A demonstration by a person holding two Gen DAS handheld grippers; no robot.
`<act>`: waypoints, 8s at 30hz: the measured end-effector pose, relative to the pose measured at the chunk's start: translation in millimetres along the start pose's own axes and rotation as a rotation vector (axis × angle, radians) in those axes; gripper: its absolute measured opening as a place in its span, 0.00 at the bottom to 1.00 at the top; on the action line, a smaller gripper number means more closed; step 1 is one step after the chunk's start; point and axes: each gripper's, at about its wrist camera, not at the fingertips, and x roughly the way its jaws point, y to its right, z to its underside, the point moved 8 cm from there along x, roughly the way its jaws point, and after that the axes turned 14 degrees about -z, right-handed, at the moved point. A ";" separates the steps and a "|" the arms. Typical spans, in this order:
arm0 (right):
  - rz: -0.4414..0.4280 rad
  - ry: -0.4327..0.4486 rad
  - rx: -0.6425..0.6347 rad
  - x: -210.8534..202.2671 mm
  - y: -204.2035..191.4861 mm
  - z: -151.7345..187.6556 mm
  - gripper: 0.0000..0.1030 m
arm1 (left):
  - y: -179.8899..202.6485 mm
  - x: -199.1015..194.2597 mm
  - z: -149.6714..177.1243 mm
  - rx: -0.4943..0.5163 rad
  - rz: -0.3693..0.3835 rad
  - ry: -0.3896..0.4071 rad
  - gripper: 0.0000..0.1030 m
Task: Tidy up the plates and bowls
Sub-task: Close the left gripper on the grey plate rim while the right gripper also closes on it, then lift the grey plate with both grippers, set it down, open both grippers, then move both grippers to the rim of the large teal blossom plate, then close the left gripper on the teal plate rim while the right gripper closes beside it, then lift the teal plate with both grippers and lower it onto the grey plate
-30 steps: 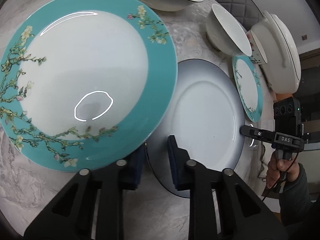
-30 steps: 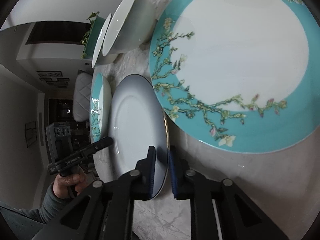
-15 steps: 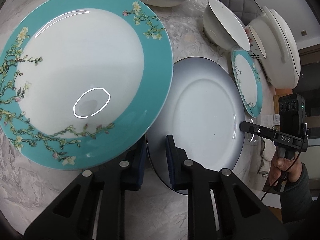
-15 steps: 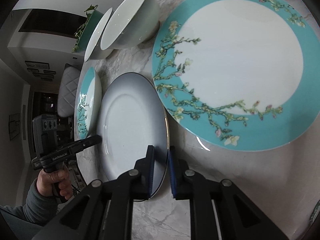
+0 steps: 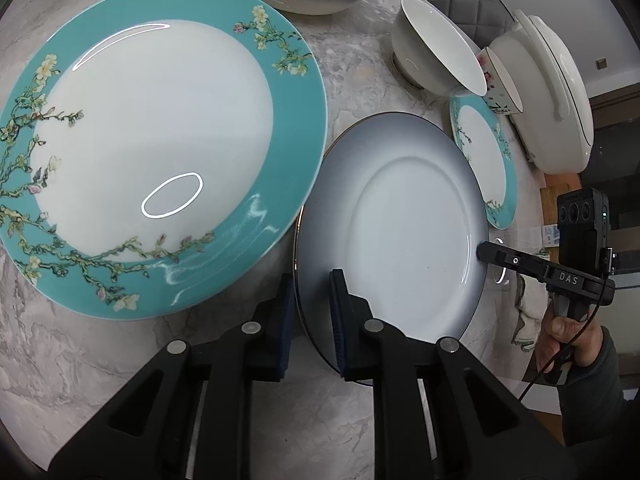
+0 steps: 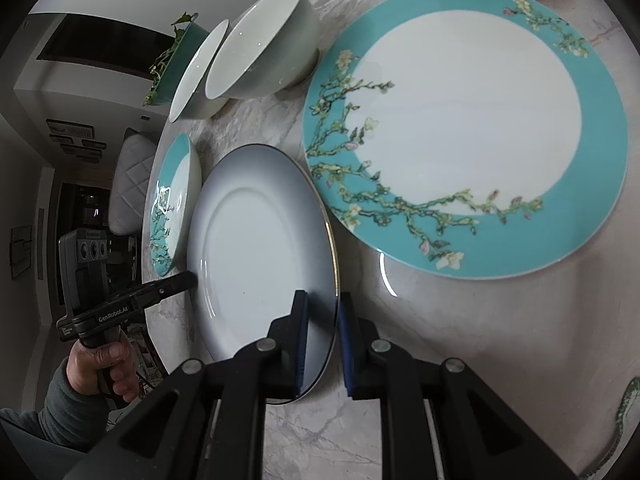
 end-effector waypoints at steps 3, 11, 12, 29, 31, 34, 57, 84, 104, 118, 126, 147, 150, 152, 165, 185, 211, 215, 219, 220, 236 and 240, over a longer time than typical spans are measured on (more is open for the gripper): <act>0.002 -0.001 0.003 -0.1 -0.8 0.4 0.16 | 1.1 -2.4 3.5 0.001 0.002 -0.002 0.14; 0.008 0.003 0.009 -3.2 -11.3 8.8 0.16 | 4.7 -16.6 17.9 0.010 0.009 -0.014 0.14; 0.009 0.005 0.009 -4.6 -13.3 11.1 0.16 | 5.7 -19.6 20.8 0.013 0.011 -0.014 0.14; 0.032 0.023 0.060 1.7 -24.8 74.0 0.16 | 1.9 -38.9 94.8 0.069 0.013 -0.042 0.14; 0.036 0.028 0.069 9.0 -19.6 75.9 0.16 | -1.8 -32.0 96.6 0.075 0.005 -0.046 0.14; 0.051 0.026 0.075 16.4 -14.2 78.3 0.17 | -4.8 -23.2 98.5 0.087 0.003 -0.056 0.14; 0.018 0.250 0.102 -46.0 -19.3 74.2 1.00 | -4.6 -86.8 75.6 0.065 0.011 0.153 1.00; 0.050 0.382 0.007 -143.7 59.5 -63.4 1.00 | 148.5 -17.5 -66.6 0.239 -0.129 0.161 1.00; -0.101 0.229 0.013 -106.1 80.2 -105.7 1.00 | 179.0 50.8 -106.6 0.213 -0.184 0.067 0.99; -0.063 0.205 -0.006 -108.3 81.8 -107.6 0.90 | 193.2 68.1 -111.2 0.234 -0.188 0.076 0.75; -0.059 0.157 -0.005 -100.3 81.9 -101.2 0.60 | 200.5 72.1 -119.0 0.231 -0.174 0.075 0.58; -0.049 0.116 0.052 -102.1 99.7 -100.3 0.17 | 200.1 73.8 -128.7 0.194 -0.066 0.021 0.18; -0.027 0.102 0.050 -101.5 100.6 -101.0 0.11 | 194.5 74.6 -132.4 0.163 -0.034 0.005 0.15; -0.016 0.094 0.045 -99.7 99.9 -100.8 0.10 | 193.5 75.6 -134.9 0.156 -0.025 -0.001 0.14; 0.071 0.088 -0.019 -99.8 91.7 -93.2 0.11 | 184.7 73.7 -131.8 0.129 0.001 0.001 0.11; 0.042 0.107 -0.056 -106.2 25.8 -46.4 0.11 | 153.6 -2.7 -66.4 0.128 0.041 0.041 0.11; 0.058 -0.009 0.019 11.3 -23.4 75.4 0.11 | 23.8 -22.6 89.1 0.123 -0.059 -0.011 0.12; 0.082 -0.019 0.007 26.8 -28.0 78.8 0.11 | 14.3 -17.6 93.8 0.116 -0.062 -0.008 0.12; 0.089 -0.009 -0.005 31.1 -30.8 78.8 0.11 | 14.3 -14.4 89.8 0.122 -0.077 0.005 0.12; 0.097 -0.010 -0.014 31.1 -30.7 80.5 0.11 | 14.5 -14.0 89.2 0.126 -0.082 0.007 0.12; 0.243 0.036 -0.131 27.7 -36.4 88.9 0.15 | 30.6 -13.7 86.8 0.258 -0.264 0.090 0.15; 0.281 0.027 -0.187 28.5 -39.1 91.2 0.16 | 30.7 -14.4 86.9 0.262 -0.270 0.097 0.15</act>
